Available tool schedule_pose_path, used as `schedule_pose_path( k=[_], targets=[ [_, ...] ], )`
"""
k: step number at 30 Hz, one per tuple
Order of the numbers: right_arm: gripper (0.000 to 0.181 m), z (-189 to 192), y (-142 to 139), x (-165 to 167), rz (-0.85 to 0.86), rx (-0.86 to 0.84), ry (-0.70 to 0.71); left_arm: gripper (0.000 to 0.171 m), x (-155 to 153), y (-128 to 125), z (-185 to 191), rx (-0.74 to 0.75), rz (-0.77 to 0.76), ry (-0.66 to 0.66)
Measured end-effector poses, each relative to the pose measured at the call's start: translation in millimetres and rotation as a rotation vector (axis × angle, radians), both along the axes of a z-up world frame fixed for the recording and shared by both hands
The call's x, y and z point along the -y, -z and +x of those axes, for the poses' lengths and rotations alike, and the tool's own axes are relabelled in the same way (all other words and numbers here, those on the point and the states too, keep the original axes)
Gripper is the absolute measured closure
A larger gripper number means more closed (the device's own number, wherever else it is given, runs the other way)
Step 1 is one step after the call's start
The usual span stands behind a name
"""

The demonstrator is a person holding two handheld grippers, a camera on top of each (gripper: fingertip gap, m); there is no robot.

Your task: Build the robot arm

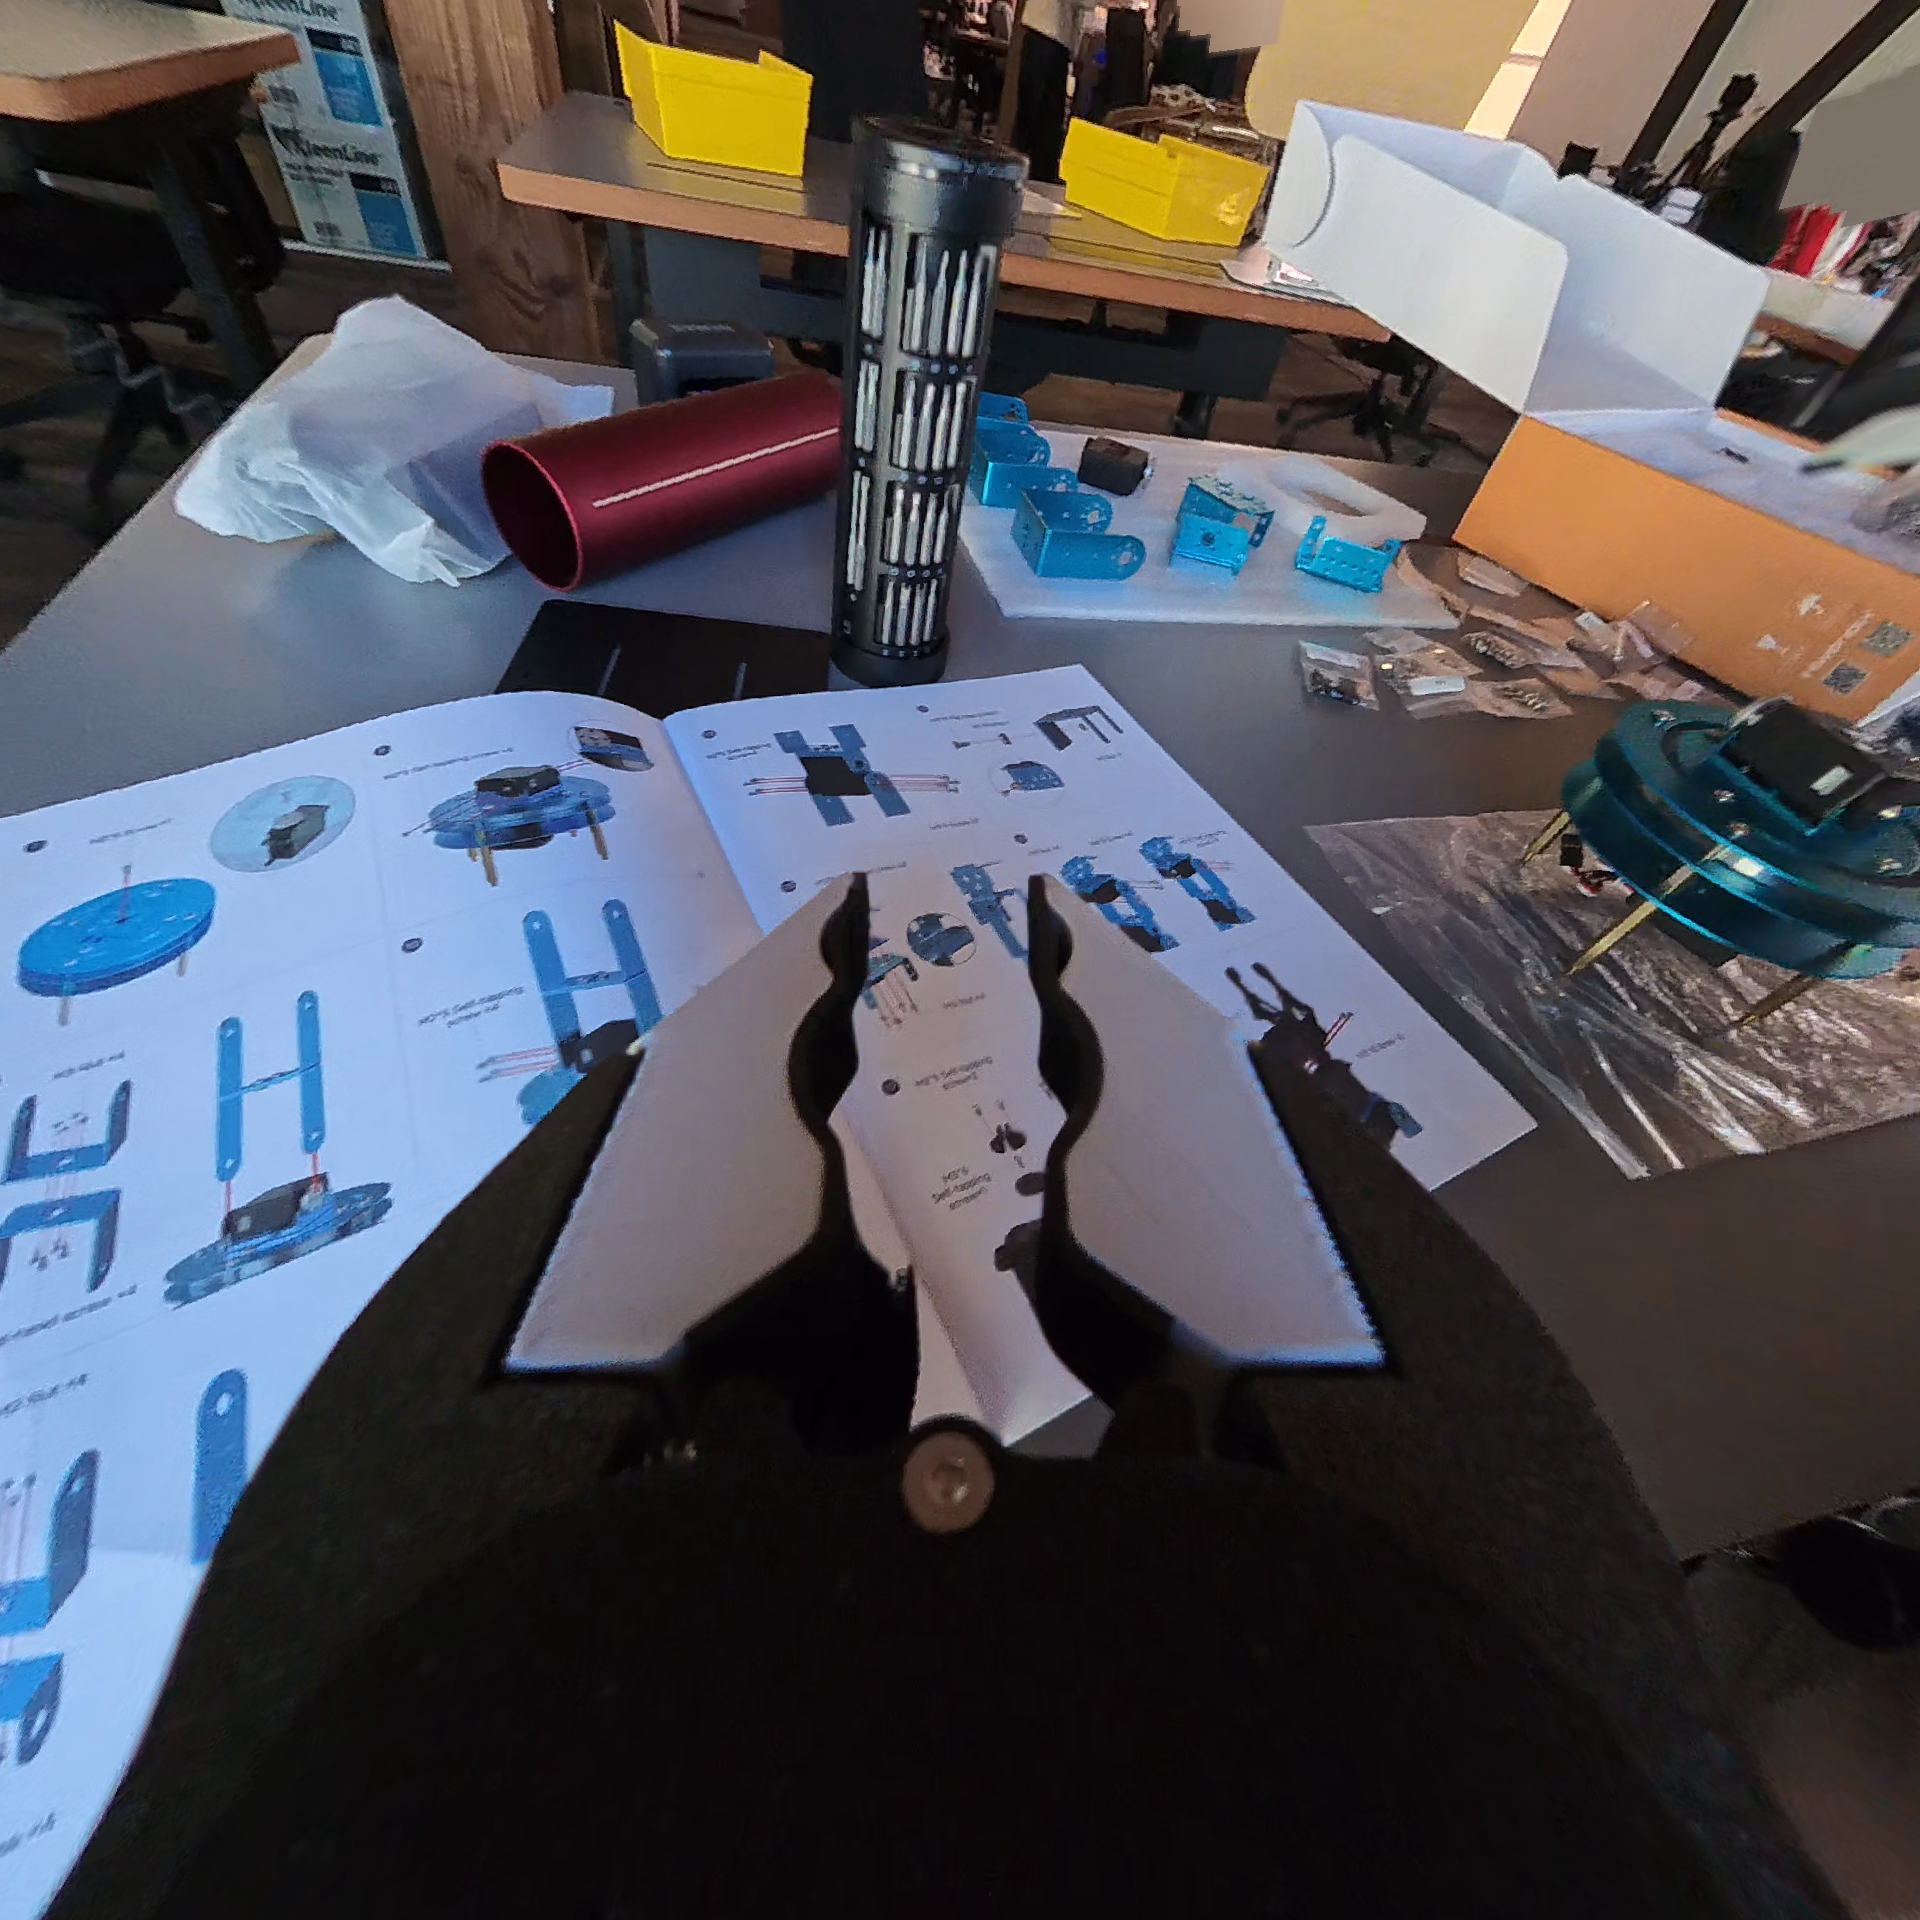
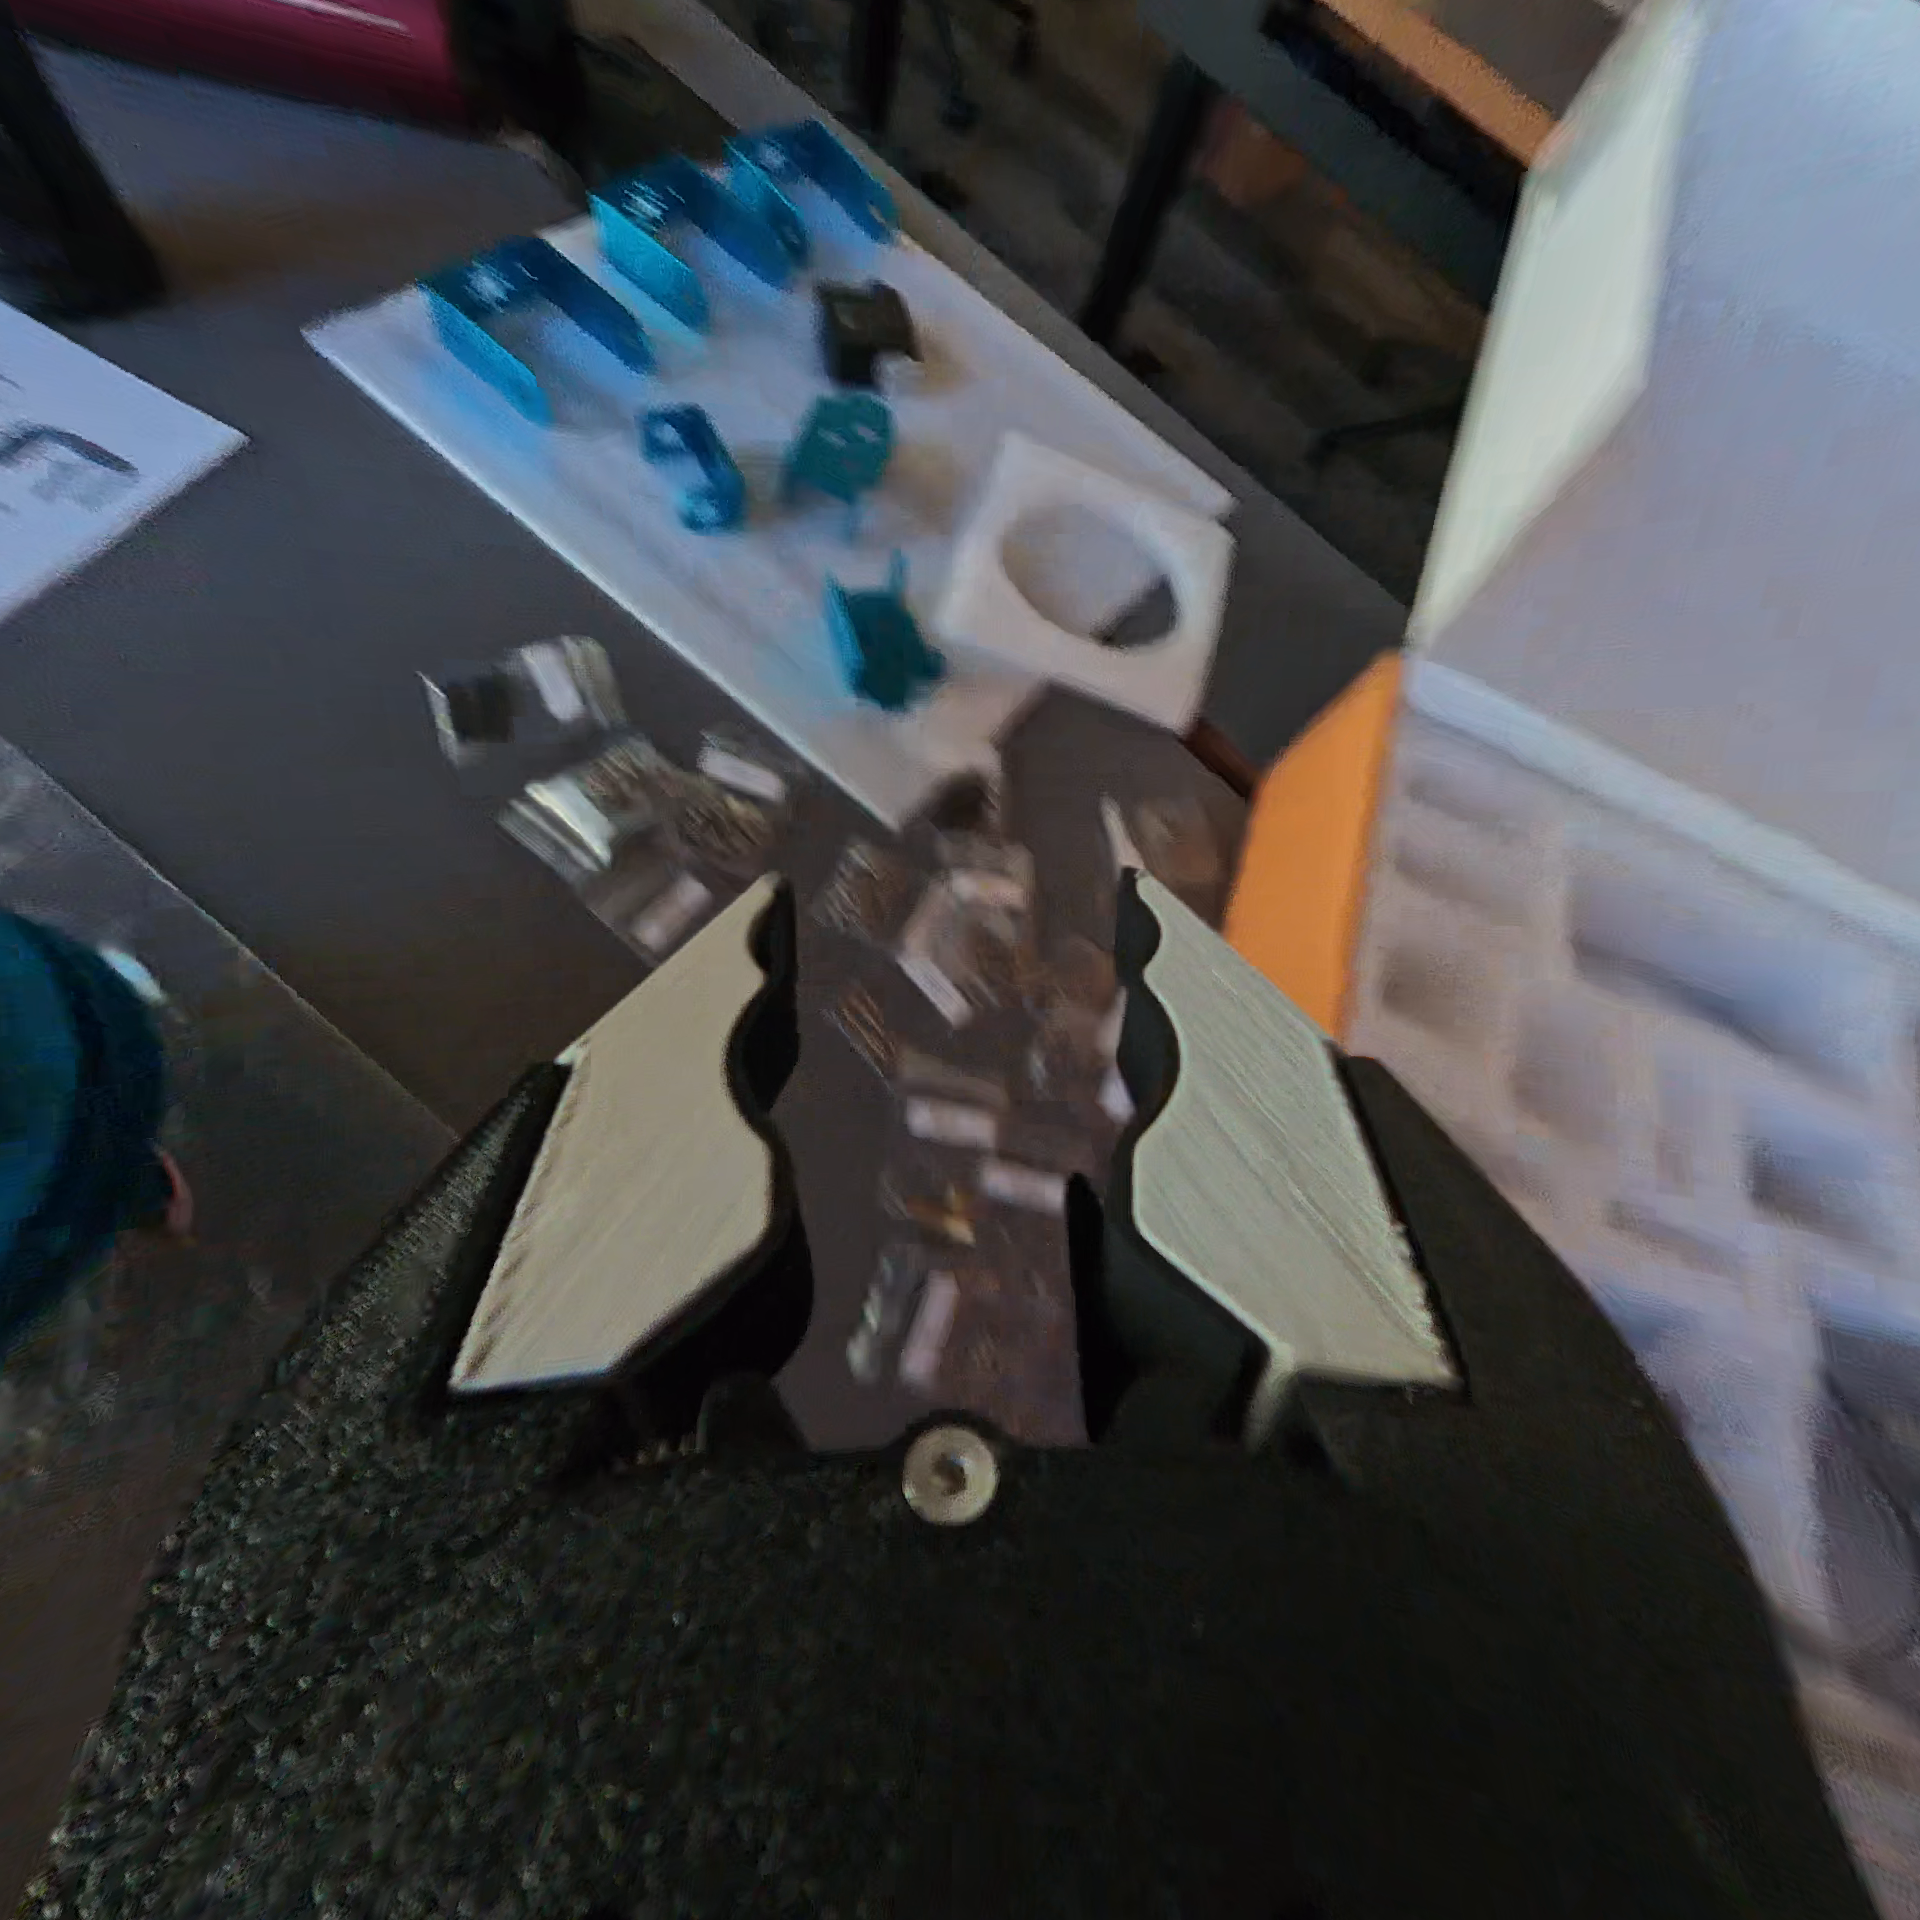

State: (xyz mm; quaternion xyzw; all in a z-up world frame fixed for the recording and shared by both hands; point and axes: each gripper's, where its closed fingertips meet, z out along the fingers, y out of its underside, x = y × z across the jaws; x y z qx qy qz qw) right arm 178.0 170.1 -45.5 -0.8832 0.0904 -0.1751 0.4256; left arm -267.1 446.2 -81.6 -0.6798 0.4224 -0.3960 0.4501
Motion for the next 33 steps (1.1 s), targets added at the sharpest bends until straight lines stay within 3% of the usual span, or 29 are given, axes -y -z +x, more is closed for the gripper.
schedule_pose_path(
  k=[4, 7, 10, 14, 18, 25, 33],
  targets=[
    [0.121, 47.6, -8.2, 108.2, 0.122, -0.022, 0.212, 0.142, 7.6, -11.3, 17.3, -0.024, 0.028, 0.036],
    [0.122, 104.8, -12.5, 186.2, 0.221, -0.025, 0.399, 0.142, 18.3, -16.6, 35.4, -0.084, 0.09, 0.061],
    [0.122, 134.5, -6.4, 236.9, 0.333, -0.045, 0.503, 0.142, 31.3, -19.3, 54.0, -0.127, 0.122, 0.071],
    [0.123, 136.9, -5.1, 266.6, 0.371, -0.047, 0.568, 0.142, 45.2, -14.2, 80.3, -0.175, 0.119, 0.068],
    [0.138, 140.3, -19.8, 282.0, 0.475, -0.009, 0.635, 0.142, 54.0, -12.2, 115.1, -0.205, 0.092, 0.08],
    [0.143, 147.6, -7.6, 293.7, 0.443, -0.032, 0.67, 0.142, 73.7, -23.7, 170.4, -0.277, 0.174, 0.167],
    [0.14, 145.9, -0.6, 293.3, 0.421, -0.073, 0.68, 0.142, 85.2, -4.9, 193.6, -0.317, 0.187, 0.217]
  ],
)
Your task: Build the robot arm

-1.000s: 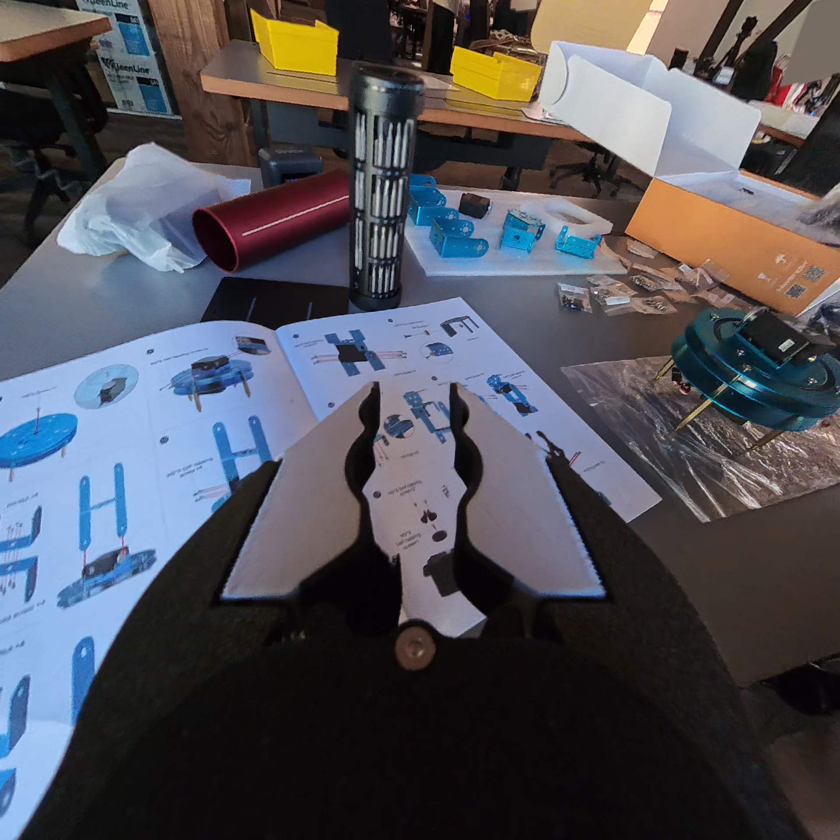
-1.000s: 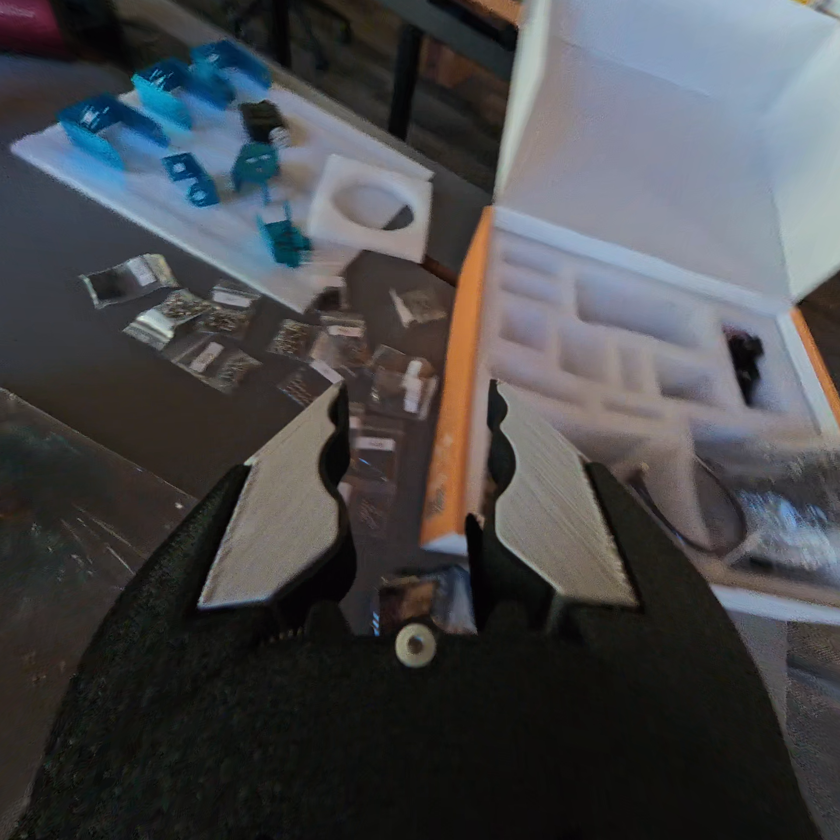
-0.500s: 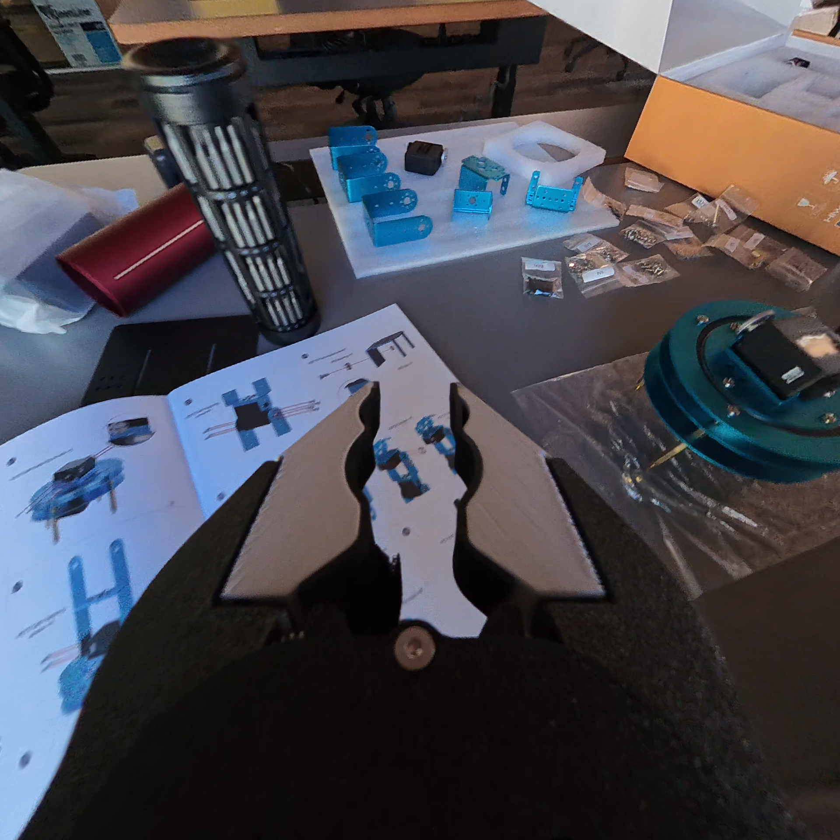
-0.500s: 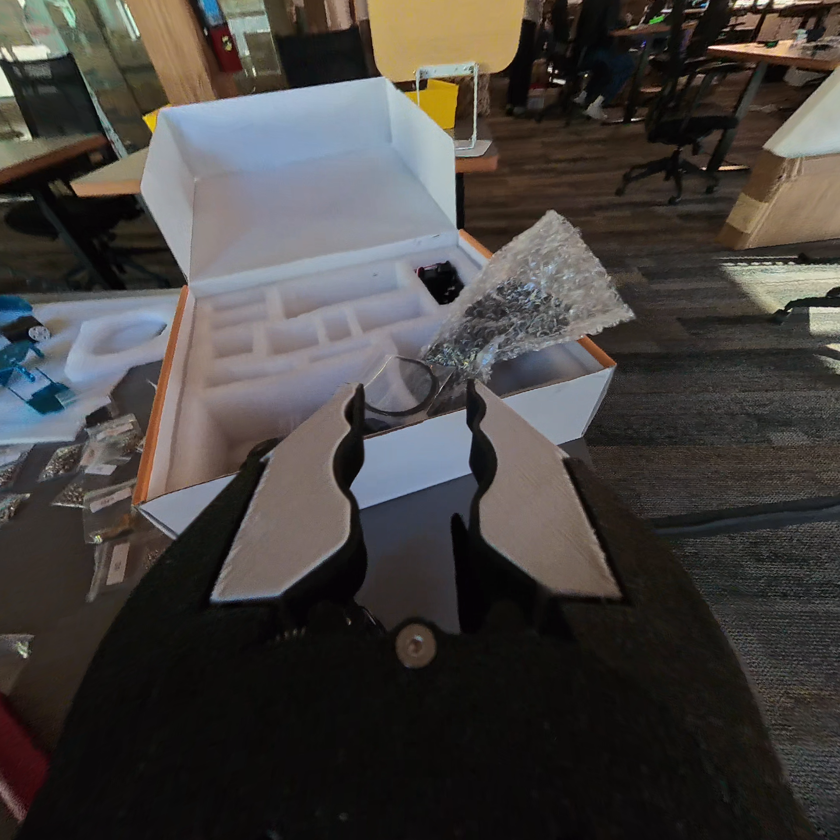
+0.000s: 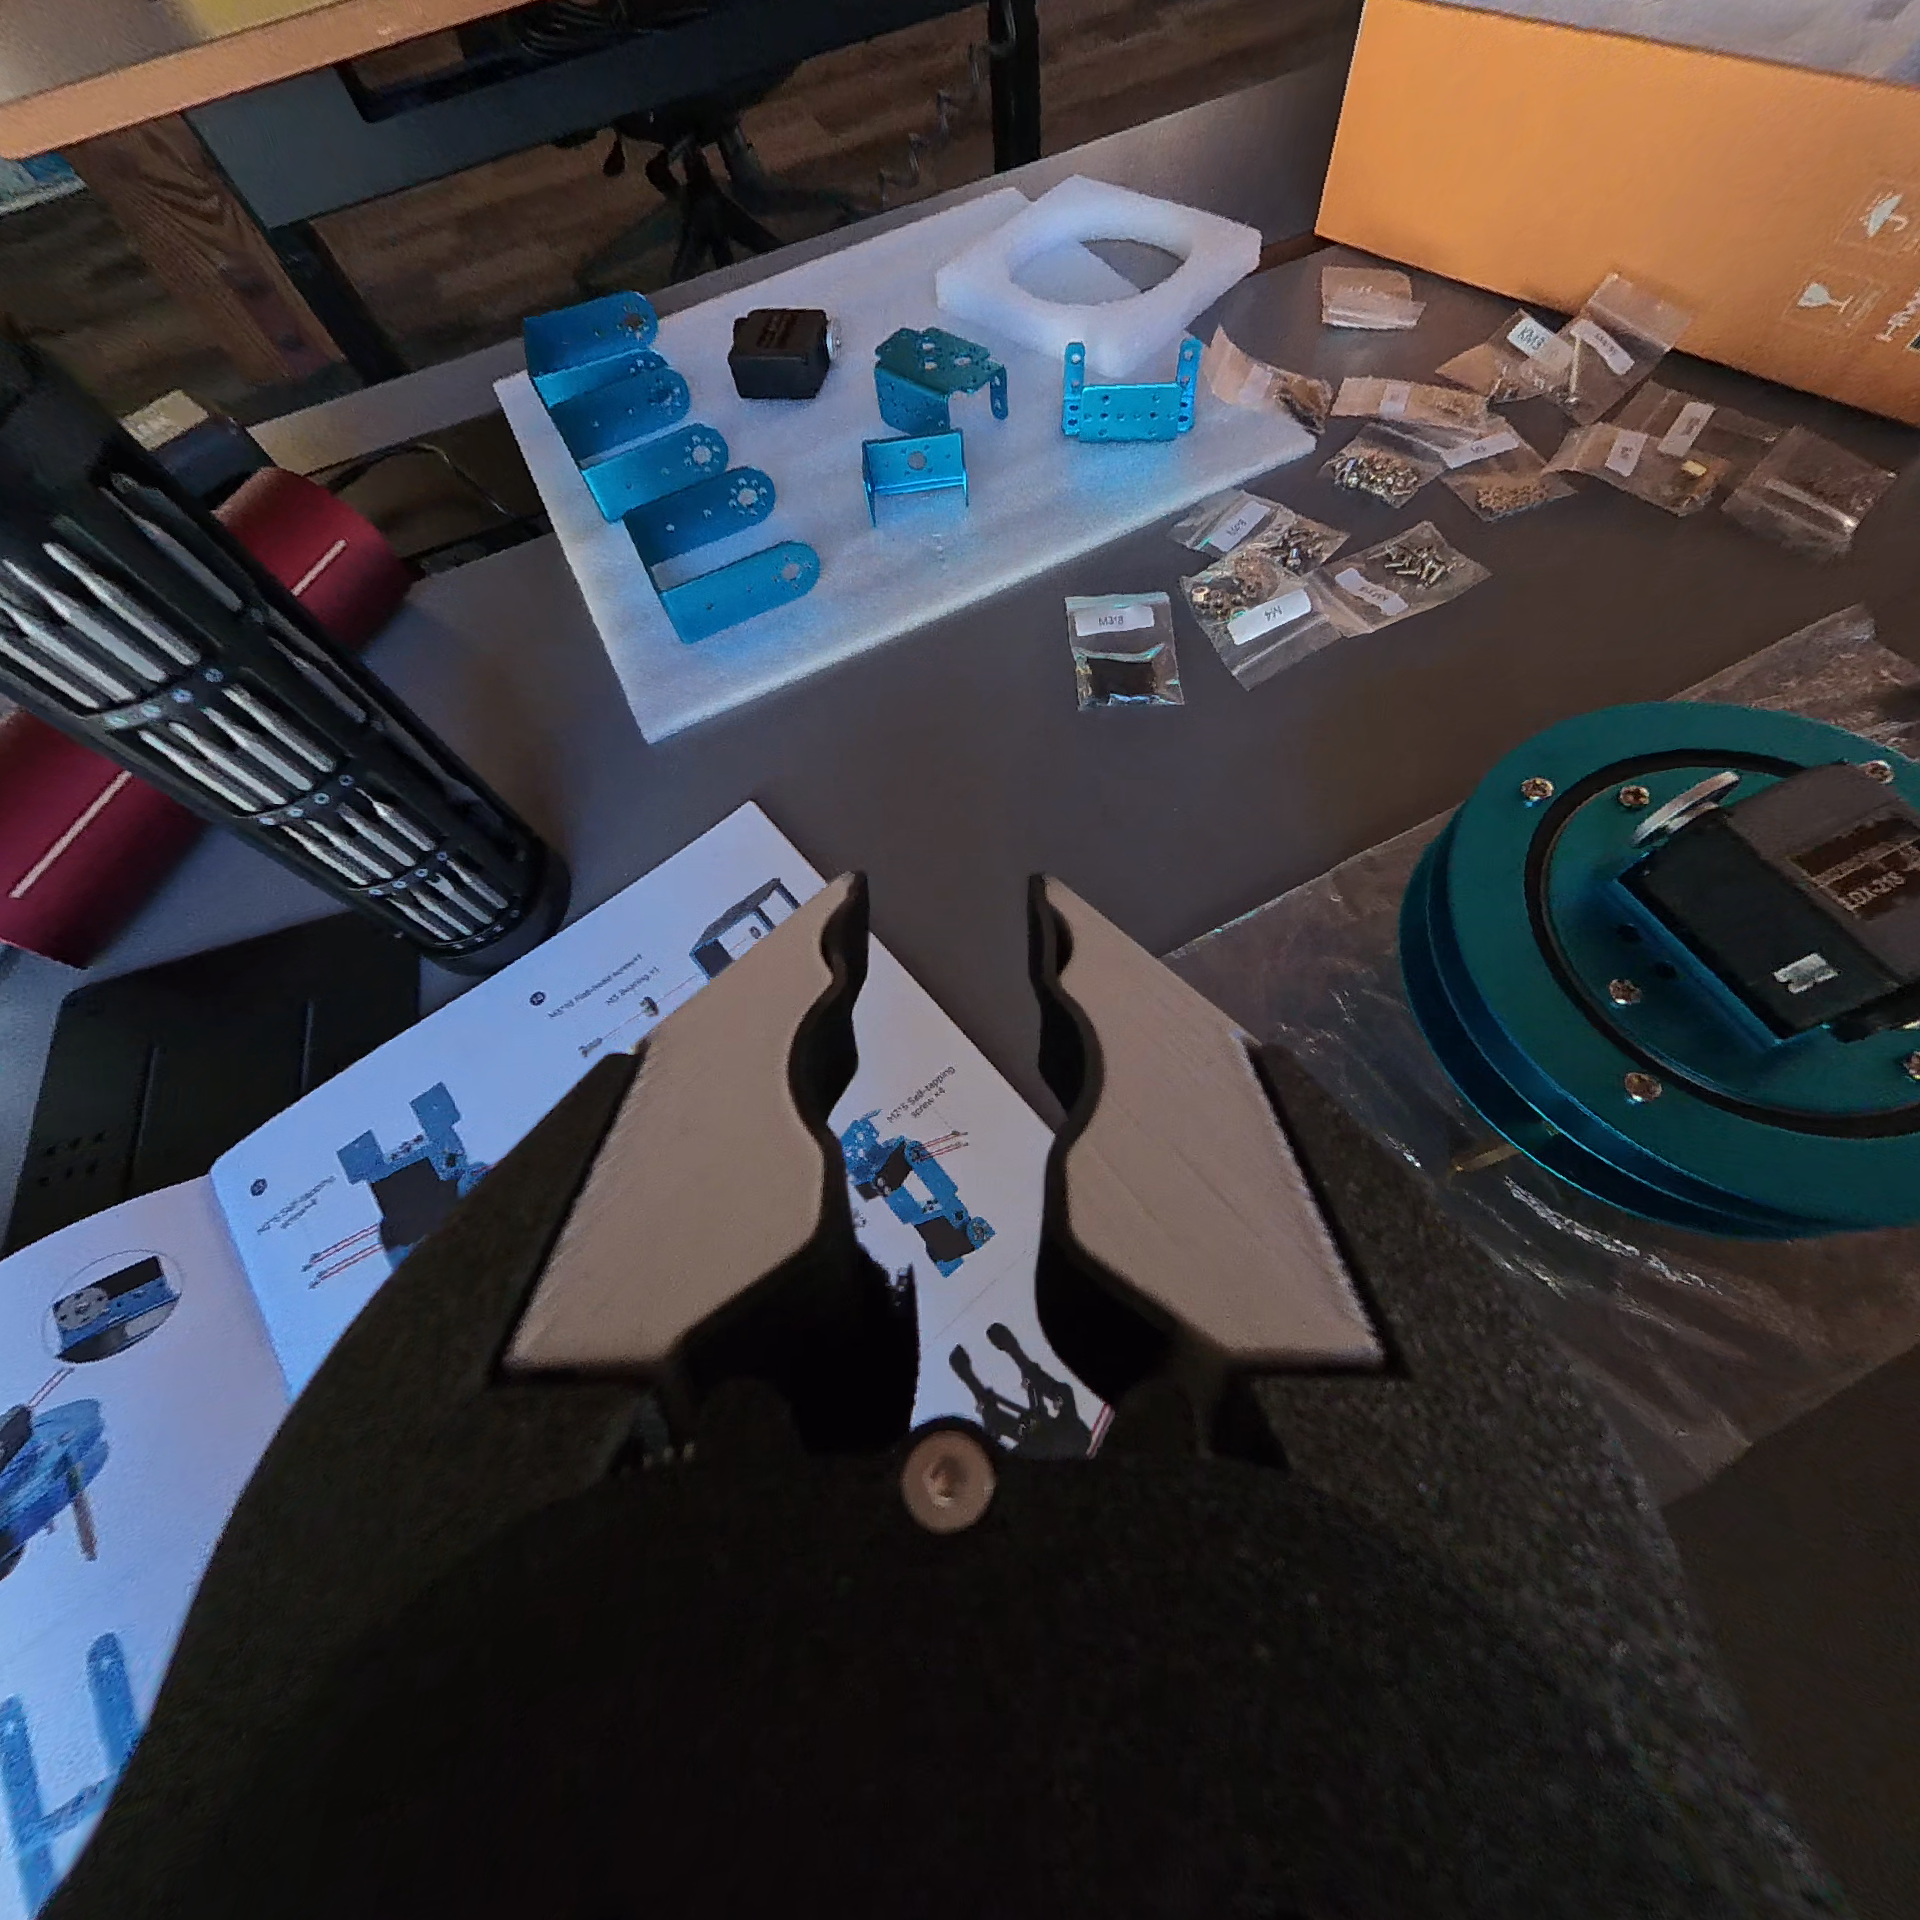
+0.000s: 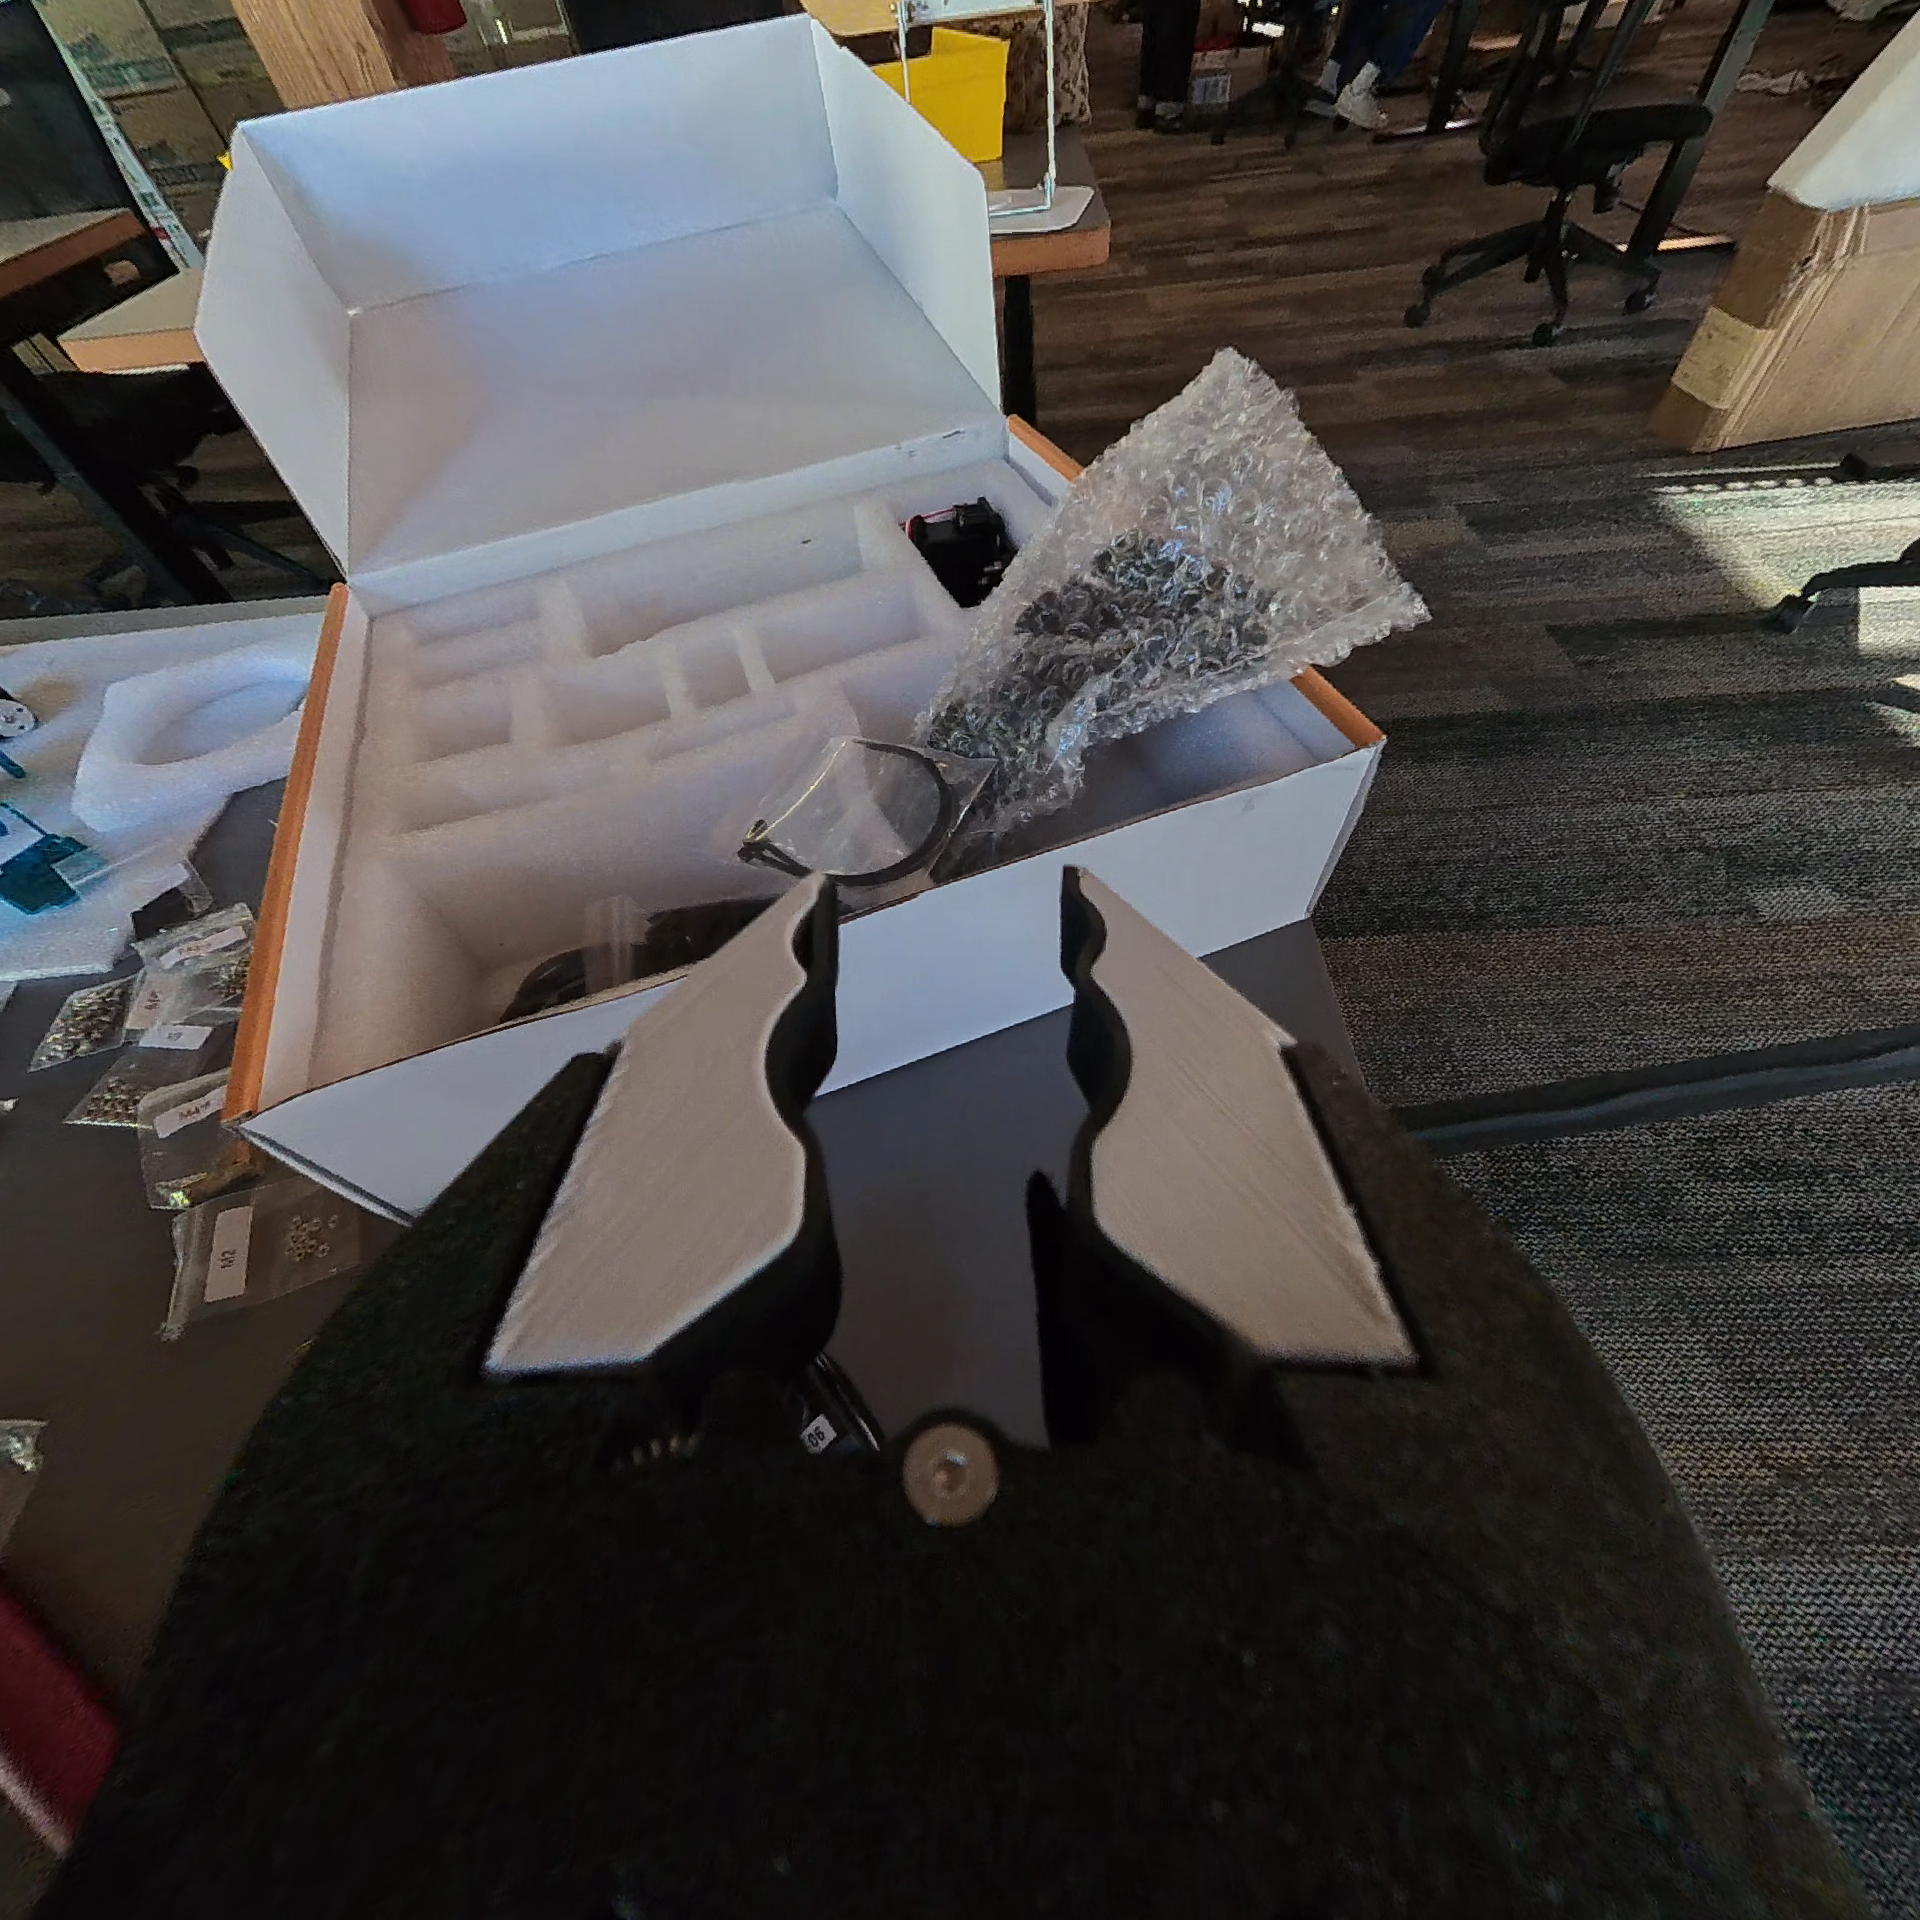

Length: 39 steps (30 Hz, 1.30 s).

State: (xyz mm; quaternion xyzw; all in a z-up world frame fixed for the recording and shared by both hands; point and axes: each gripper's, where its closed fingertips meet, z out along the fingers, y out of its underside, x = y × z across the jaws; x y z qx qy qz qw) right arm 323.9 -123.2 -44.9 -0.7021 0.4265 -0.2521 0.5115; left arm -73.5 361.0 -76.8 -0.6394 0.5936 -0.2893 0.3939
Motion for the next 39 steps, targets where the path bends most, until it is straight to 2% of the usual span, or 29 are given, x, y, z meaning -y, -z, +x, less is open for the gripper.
schedule_pose_path(
  k=[14, 20, 22, 24, 25, 26, 30, 32, 35, 39],
  targets=[
    [0.149, 8.9, 15.7, 9.2, -0.002, -0.056, 0.028, 0.142, -20.4, 6.0, -22.8, 0.009, -0.041, -0.062],
    [0.149, 10.4, 17.5, 15.7, -0.022, -0.064, 0.023, 0.142, -30.8, 7.1, -50.4, 0.028, -0.041, -0.113],
    [0.149, 1.8, 16.4, 10.7, -0.053, -0.071, -0.067, 0.142, -35.4, 9.4, -61.5, 0.034, -0.056, -0.134],
    [0.149, -40.1, 37.0, -7.0, -0.15, -0.234, -0.359, 0.142, -38.2, 10.2, -71.1, 0.047, -0.066, -0.143],
    [0.141, -63.0, 48.6, -8.7, -0.195, -0.32, -0.47, 0.142, -39.6, 10.1, -75.5, 0.054, -0.067, -0.145],
    [0.128, -75.0, 57.3, -4.4, -0.24, -0.358, -0.49, 0.142, -40.7, 9.9, -79.5, 0.059, -0.065, -0.144],
    [0.139, -84.3, 66.5, 8.1, -0.435, -0.289, -0.459, 0.142, -43.3, 7.8, -95.3, 0.087, -0.052, -0.138],
    [0.14, -84.4, 67.6, 2.7, -0.451, -0.28, -0.465, 0.142, -43.5, 7.6, -104.1, 0.099, -0.059, -0.135],
    [0.144, -91.1, 79.9, -4.2, -0.47, -0.33, -0.504, 0.142, -47.4, 5.4, -121.8, 0.117, -0.05, -0.151],
    [0.143, -99.5, 106.5, -4.3, -0.605, -0.397, -0.543, 0.142, -55.3, 4.2, -153.4, 0.135, -0.043, -0.196]
  ],
)
